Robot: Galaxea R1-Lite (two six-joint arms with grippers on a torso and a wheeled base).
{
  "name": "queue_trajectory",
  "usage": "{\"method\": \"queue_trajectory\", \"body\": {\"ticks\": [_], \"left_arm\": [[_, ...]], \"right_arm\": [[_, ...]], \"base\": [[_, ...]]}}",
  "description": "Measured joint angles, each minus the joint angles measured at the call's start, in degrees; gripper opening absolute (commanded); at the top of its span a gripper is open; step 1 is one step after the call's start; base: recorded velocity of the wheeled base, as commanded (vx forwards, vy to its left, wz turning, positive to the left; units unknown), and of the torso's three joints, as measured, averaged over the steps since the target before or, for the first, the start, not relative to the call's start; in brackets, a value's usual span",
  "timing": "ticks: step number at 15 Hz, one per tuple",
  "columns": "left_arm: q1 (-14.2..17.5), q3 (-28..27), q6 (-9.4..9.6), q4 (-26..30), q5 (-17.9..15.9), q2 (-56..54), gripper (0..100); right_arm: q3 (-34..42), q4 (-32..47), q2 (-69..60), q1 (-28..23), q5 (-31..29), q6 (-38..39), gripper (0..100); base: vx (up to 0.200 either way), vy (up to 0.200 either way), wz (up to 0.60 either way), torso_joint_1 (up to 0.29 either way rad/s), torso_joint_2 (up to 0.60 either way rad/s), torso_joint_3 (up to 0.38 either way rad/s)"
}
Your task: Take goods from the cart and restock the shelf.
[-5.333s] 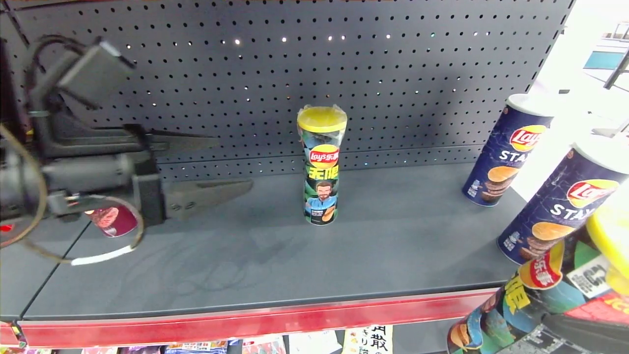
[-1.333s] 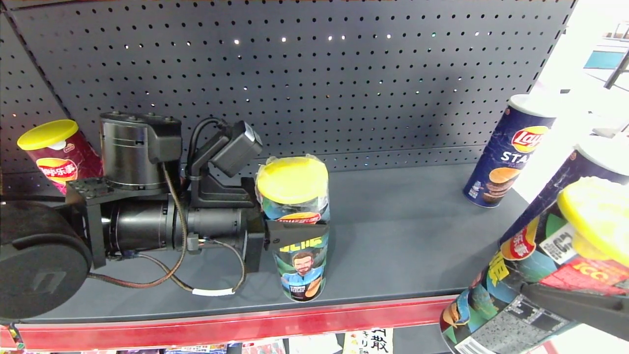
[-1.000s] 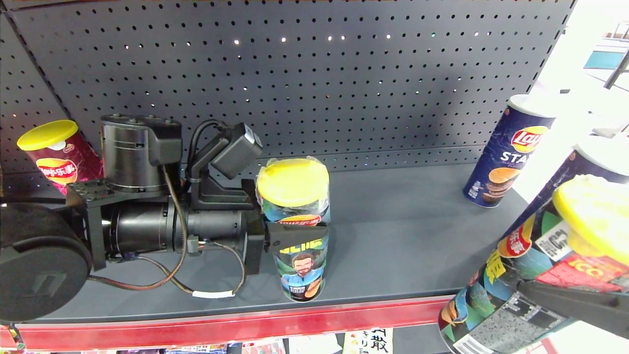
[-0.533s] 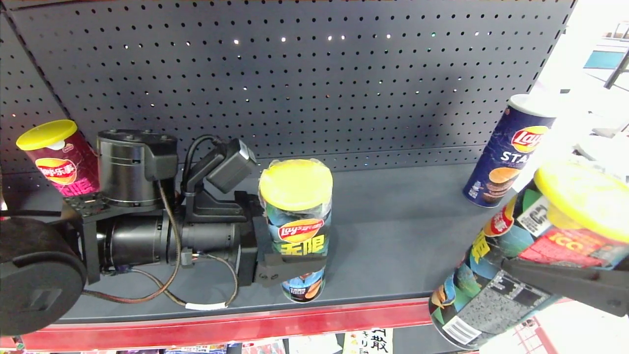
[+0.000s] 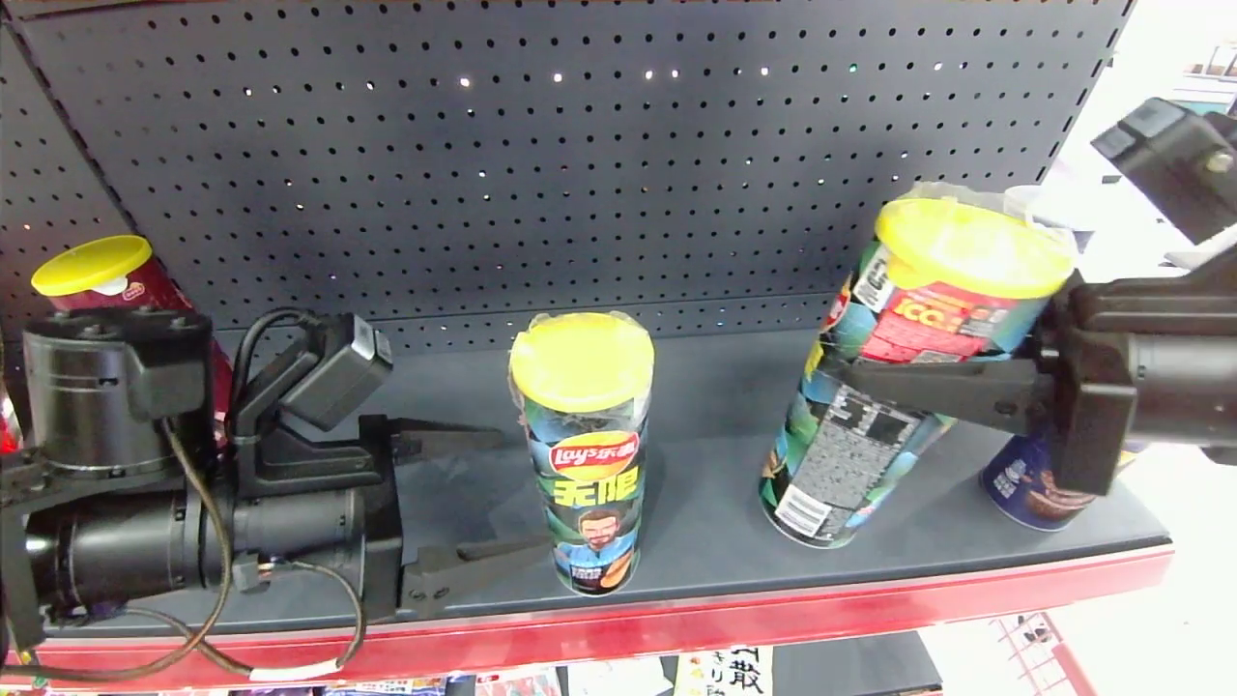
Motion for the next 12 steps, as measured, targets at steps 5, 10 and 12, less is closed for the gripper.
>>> {"method": "queue_trajectory", "body": {"ticks": [5, 10, 12], "left_arm": [[4.0, 9.86, -0.07, 0.4, 0.24, -8.96, 100], [8.77, 13.73, -0.07, 0.46, 0.29, -15.06, 100], [10.78, 14.3, -0.1, 0.4, 0.38, -16.02, 100]], "right_arm": [[-10.86, -6.84, 14.4, 0.74, 0.04, -0.37, 0], [-22.52, -7.29, 25.97, 2.51, -0.9, -0.41, 0], [-24.53, -7.41, 28.95, 3.69, -2.6, -0.44, 0]], "base": [[0.0, 0.0, 0.0, 0.0, 0.0, 0.0], [0.0, 0.0, 0.0, 0.0, 0.0, 0.0], [0.0, 0.0, 0.0, 0.0, 0.0, 0.0]]}}
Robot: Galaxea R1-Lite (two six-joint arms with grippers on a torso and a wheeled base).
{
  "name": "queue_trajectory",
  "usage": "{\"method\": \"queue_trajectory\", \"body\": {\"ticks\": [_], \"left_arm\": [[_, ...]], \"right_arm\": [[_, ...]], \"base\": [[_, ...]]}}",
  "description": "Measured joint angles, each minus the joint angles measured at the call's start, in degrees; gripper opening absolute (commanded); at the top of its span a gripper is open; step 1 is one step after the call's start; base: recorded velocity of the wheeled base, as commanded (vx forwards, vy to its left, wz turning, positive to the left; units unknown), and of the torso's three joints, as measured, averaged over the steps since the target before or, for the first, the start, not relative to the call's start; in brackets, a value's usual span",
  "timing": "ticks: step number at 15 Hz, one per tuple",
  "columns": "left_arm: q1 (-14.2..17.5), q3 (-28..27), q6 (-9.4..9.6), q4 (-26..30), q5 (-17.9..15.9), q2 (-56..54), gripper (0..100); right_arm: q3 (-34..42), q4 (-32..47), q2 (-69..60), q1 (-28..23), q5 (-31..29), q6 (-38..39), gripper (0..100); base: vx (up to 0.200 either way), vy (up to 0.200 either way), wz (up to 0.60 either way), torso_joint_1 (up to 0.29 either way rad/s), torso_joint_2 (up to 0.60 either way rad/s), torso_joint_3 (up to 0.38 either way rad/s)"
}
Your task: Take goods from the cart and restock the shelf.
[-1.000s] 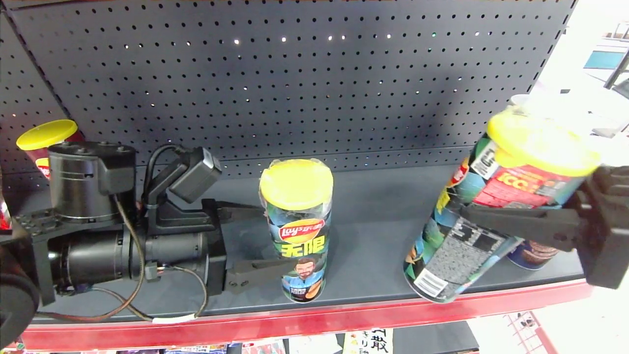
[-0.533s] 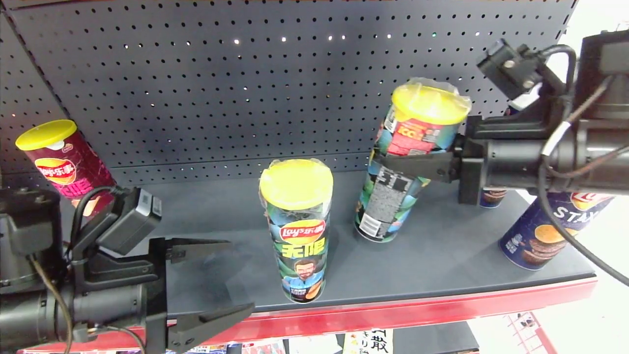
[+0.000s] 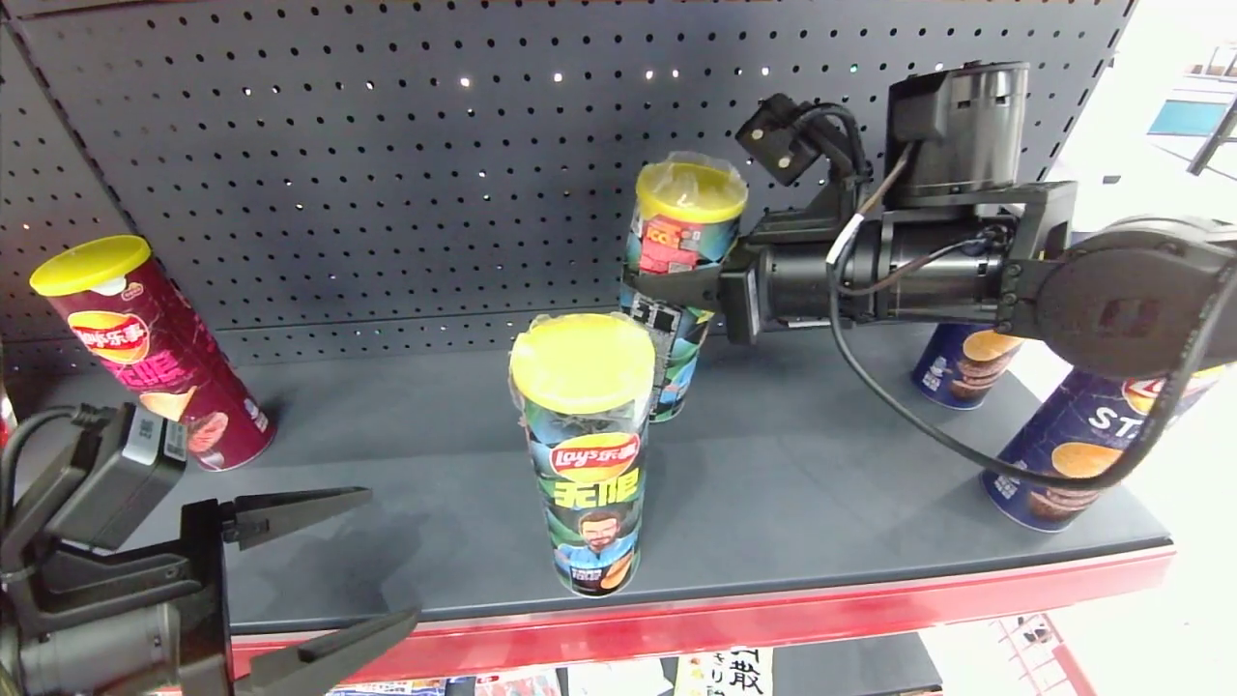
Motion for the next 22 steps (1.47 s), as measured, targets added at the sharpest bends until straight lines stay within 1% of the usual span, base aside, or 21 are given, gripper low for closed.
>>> {"method": "queue_trajectory", "body": {"ticks": [2, 4, 15, 16, 22], "left_arm": [[1.54, 0.06, -0.06, 0.01, -0.05, -0.44, 100], [1.99, 0.16, -0.06, 0.0, -0.05, -0.61, 100], [2.17, 0.09, -0.11, 0.0, -0.09, -0.59, 100], [2.18, 0.05, -0.15, -0.02, -0.09, -0.5, 100], [2.17, -0.5, -0.5, -0.07, -0.16, 0.6, 100]], "right_arm": [[-0.87, 0.0, 1.79, 0.56, -0.22, 0.02, 0], [-1.16, -0.11, 2.83, 0.91, -0.09, -0.02, 0], [-1.27, 0.23, 4.73, 2.82, 0.06, -0.28, 0], [-1.06, 0.23, 4.82, 3.1, 0.09, -0.37, 100], [0.29, 0.29, 4.27, 3.73, -0.13, -0.24, 100]], "base": [[0.0, 0.0, 0.0, 0.0, 0.0, 0.0], [0.0, 0.0, 0.0, 0.0, 0.0, 0.0], [0.0, 0.0, 0.0, 0.0, 0.0, 0.0], [0.0, 0.0, 0.0, 0.0, 0.0, 0.0], [0.0, 0.0, 0.0, 0.0, 0.0, 0.0]]}}
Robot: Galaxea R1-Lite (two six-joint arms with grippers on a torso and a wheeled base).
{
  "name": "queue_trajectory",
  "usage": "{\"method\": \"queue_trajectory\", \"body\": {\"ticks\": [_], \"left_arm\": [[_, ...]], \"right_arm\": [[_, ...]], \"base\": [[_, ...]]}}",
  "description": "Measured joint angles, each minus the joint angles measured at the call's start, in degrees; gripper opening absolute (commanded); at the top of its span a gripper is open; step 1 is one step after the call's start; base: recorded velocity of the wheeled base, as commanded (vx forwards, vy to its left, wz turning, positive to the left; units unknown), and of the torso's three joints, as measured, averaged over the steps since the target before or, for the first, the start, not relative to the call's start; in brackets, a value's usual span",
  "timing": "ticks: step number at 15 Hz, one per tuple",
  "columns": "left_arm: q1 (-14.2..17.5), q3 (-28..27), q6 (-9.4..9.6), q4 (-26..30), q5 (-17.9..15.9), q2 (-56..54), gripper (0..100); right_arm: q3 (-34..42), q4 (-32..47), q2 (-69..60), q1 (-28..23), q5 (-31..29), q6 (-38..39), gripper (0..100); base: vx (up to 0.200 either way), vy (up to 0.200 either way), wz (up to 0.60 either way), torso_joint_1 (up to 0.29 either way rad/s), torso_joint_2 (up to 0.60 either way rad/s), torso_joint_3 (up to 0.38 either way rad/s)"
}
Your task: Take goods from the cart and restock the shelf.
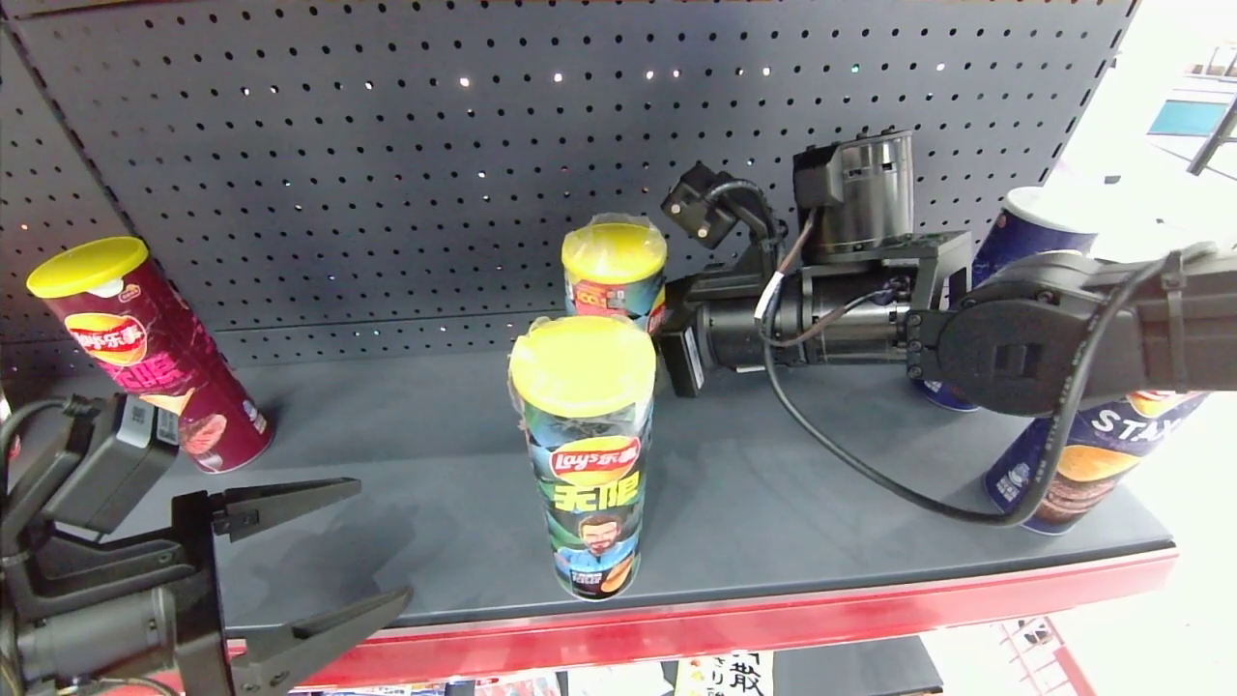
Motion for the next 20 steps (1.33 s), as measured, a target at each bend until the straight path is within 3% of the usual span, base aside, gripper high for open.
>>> {"method": "queue_trajectory", "body": {"ticks": [8, 13, 17, 20], "left_arm": [[-0.27, -4.9, 1.18, -0.39, 1.23, 7.09, 100], [-0.55, -5.49, 8.9, -0.55, 0.84, 13.04, 100], [-2.89, -5.6, 9.96, -0.49, 0.46, 16.26, 100], [-4.6, -6.36, 10.13, -0.55, 1.41, 18.16, 100]], "right_arm": [[12.17, 0.0, -11.03, -1.69, -2.27, 0.73, 100], [24.78, -0.2, -21.92, -2.29, -4.9, 3.04, 100], [36.75, -0.3, -34.43, -0.09, -3.43, 3.25, 100], [40.98, -0.2, -42.03, 0.44, -3.07, 3.33, 100]], "base": [[0.0, 0.0, 0.0, 0.0, 0.0, 0.0], [0.0, 0.0, 0.0, 0.0, 0.0, 0.0], [0.0, 0.0, 0.0, 0.0, 0.0, 0.0], [0.0, 0.0, 0.0, 0.0, 0.0, 0.0]]}}
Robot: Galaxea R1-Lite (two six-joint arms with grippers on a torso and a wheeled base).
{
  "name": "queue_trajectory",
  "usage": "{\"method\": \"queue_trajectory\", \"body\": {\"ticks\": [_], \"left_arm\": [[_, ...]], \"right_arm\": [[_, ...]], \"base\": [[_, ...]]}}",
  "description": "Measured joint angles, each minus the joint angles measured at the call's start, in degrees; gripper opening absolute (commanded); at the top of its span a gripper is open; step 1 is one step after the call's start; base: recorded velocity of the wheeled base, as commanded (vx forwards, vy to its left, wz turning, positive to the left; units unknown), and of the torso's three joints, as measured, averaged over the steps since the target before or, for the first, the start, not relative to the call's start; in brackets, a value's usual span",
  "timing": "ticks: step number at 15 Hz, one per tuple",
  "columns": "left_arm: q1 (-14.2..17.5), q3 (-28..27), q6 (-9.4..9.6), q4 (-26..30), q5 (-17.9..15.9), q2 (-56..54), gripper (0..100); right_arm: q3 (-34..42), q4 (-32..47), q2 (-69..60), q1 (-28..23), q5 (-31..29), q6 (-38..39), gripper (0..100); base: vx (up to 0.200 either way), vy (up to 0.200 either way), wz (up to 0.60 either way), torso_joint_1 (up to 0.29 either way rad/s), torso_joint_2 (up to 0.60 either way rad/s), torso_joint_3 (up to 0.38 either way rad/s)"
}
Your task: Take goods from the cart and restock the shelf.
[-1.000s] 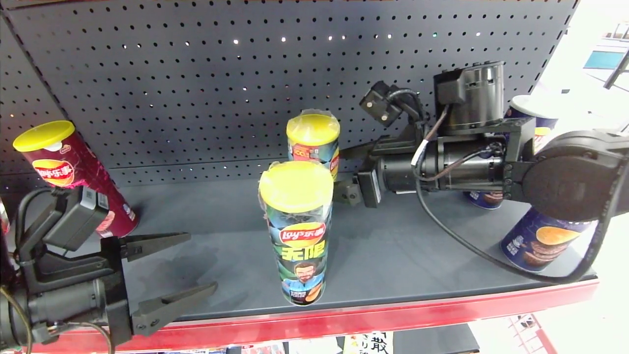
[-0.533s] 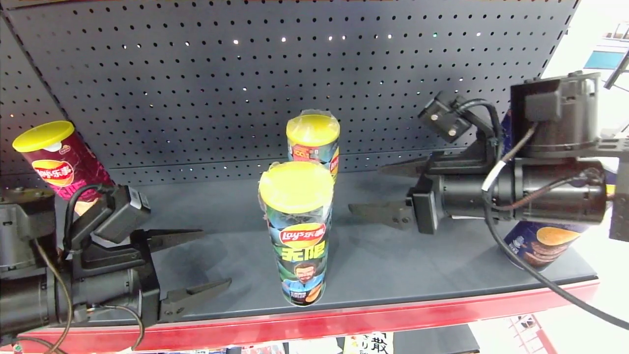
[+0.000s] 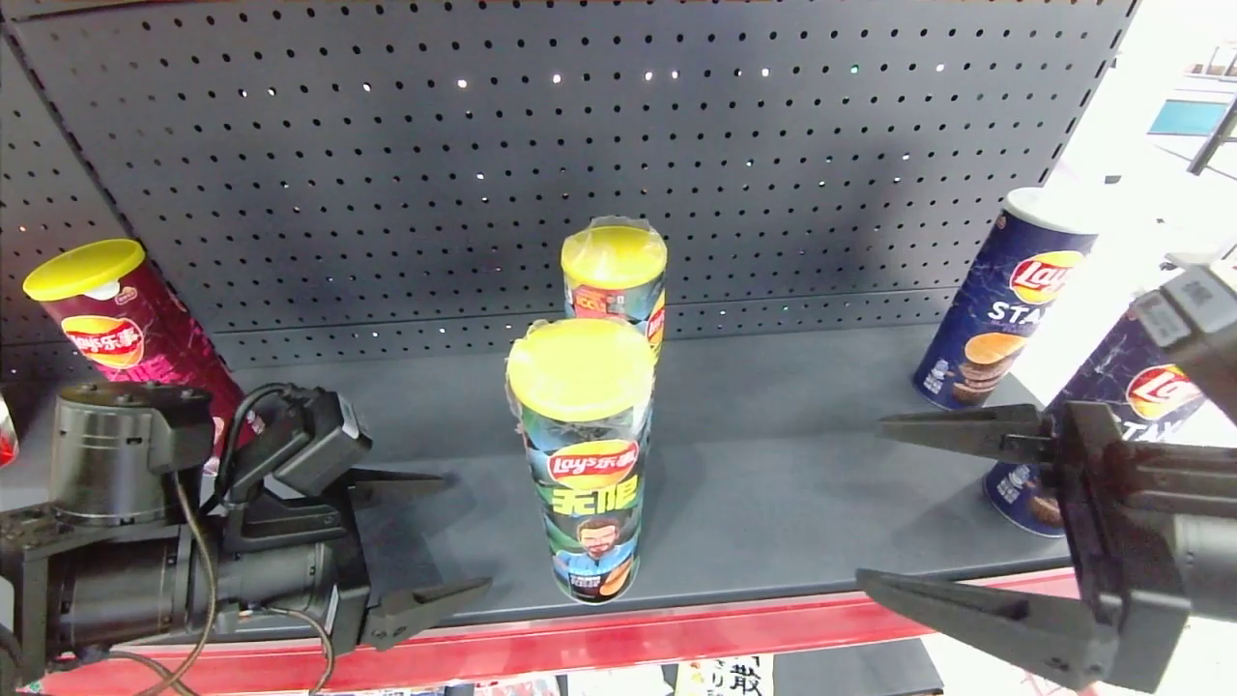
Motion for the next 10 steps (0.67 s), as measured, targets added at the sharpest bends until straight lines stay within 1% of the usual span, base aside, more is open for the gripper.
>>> {"method": "queue_trajectory", "body": {"ticks": [4, 10], "left_arm": [[-1.0, -2.49, 0.07, -0.02, 0.83, 2.88, 100], [-3.11, -7.19, -0.04, 0.0, 2.45, 7.53, 100]], "right_arm": [[0.65, 0.17, -4.89, -1.08, -0.2, 0.09, 100], [0.26, 0.2, -6.45, -1.99, -0.27, 0.11, 100]], "base": [[0.0, 0.0, 0.0, 0.0, 0.0, 0.0], [0.0, 0.0, 0.0, 0.0, 0.0, 0.0]]}}
